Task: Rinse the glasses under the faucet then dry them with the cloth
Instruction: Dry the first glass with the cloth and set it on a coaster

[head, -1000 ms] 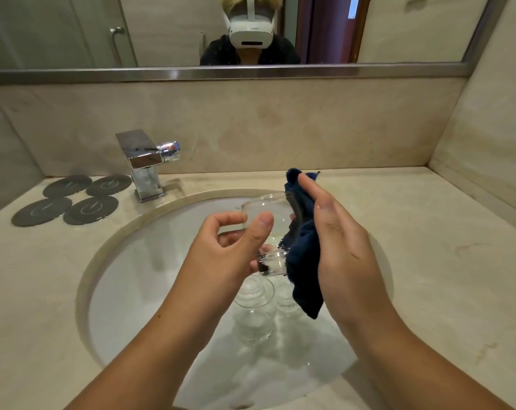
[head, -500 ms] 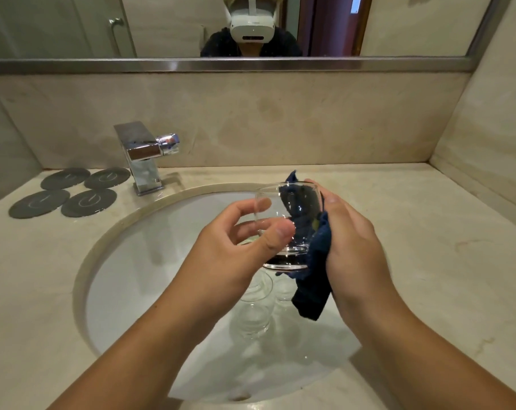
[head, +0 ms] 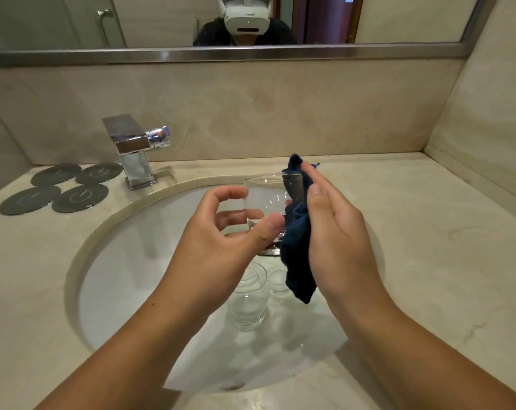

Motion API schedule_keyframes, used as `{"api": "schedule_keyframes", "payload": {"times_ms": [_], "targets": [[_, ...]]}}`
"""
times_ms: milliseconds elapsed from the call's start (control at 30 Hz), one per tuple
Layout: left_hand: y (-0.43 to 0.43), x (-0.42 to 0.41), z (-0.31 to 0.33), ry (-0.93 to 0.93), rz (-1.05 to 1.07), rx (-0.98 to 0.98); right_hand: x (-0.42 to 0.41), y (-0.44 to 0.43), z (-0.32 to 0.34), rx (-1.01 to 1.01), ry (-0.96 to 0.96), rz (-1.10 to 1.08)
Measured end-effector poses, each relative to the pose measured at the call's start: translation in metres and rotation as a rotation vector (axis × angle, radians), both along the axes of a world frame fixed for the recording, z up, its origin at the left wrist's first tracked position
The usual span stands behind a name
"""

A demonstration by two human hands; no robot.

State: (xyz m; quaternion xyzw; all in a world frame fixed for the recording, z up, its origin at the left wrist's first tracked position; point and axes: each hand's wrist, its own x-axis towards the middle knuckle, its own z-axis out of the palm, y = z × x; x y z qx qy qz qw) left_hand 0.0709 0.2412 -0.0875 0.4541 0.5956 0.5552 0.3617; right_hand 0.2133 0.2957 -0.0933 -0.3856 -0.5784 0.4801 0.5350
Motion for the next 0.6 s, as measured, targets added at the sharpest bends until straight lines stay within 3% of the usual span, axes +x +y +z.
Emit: {"api": "schedule_keyframes", "payload": {"times_ms": [167, 333, 600], "targets": [[0.0011, -0.0021, -0.0016, -0.236, -0.123, -0.029, 0.0022, 0.0016, 0.0046, -0.192, 0.119, 0.034], [0.0025, 0.0013, -0.0048, -0.050, 0.012, 0.023, 0.0043, 0.0013, 0.0045, -0.117, 0.078, 0.009], [0.0000, 0.0028, -0.0011, -0.010, 0.023, 0.040, -0.0050, -0.0032, -0.0034, 0.030, -0.056, -0.011]]}}
